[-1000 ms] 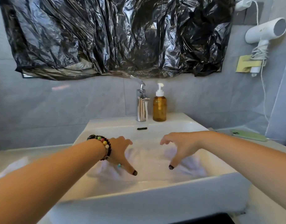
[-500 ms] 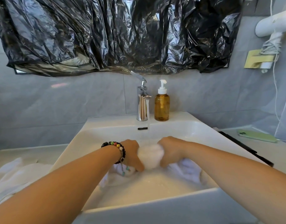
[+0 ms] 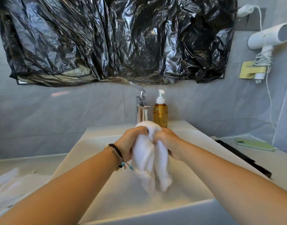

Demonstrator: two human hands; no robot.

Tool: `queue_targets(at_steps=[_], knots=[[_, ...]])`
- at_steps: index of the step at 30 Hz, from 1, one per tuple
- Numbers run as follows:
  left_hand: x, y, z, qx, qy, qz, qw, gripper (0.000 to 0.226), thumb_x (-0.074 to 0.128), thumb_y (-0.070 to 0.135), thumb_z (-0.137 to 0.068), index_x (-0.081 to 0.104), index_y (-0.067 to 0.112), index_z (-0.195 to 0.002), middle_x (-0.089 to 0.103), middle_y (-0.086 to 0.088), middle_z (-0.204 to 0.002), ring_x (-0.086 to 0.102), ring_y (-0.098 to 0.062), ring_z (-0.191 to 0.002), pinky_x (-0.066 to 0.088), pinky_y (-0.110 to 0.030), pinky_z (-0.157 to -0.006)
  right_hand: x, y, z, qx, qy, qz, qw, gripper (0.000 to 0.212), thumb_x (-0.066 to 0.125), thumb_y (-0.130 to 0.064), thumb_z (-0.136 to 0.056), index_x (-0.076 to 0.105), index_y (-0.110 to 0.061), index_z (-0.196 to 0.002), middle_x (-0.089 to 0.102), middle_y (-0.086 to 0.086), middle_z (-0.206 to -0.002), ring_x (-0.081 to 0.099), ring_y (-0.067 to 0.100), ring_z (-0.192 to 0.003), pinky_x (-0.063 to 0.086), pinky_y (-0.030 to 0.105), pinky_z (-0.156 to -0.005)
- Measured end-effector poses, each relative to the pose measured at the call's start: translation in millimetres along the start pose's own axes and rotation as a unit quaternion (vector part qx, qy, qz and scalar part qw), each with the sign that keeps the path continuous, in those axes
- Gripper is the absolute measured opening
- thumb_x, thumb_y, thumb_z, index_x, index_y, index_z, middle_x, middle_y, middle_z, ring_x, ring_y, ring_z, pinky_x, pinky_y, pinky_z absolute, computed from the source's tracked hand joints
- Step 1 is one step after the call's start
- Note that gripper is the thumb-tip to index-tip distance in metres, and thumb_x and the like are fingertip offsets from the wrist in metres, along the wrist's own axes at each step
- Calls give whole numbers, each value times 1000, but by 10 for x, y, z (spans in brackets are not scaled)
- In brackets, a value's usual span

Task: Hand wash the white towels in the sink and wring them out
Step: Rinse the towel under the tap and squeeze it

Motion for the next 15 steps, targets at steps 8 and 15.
queue_targets(at_steps=[8,15], knots=[[183,-421,131,-79,-124,-38,988,80,94,38,-50,64,13,-119,71,-14,-111,69,-26,-101,57,-41,-91,43,293,-3,91,113,-124,982,58,52,-25,-57,63,-5,-111,65,24,-99,66,39,-98,53,49,-85],[-36,-388,95,-52,-92,-72,992,46,77,10,-66,68,6,-111,70,-17,-105,68,-27,-93,56,-39,-85,184,104,265,7,-101,-112,988,67,47,-10,-58,47,-9,-126,50,11,-107,52,24,-98,47,32,-74]])
Point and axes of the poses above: each hand's wrist, its own z-axis away from the middle knuckle, its own x-axis out of the palm, y = z × x, the point moved 7 cm from there along -z, towards the middle knuckle
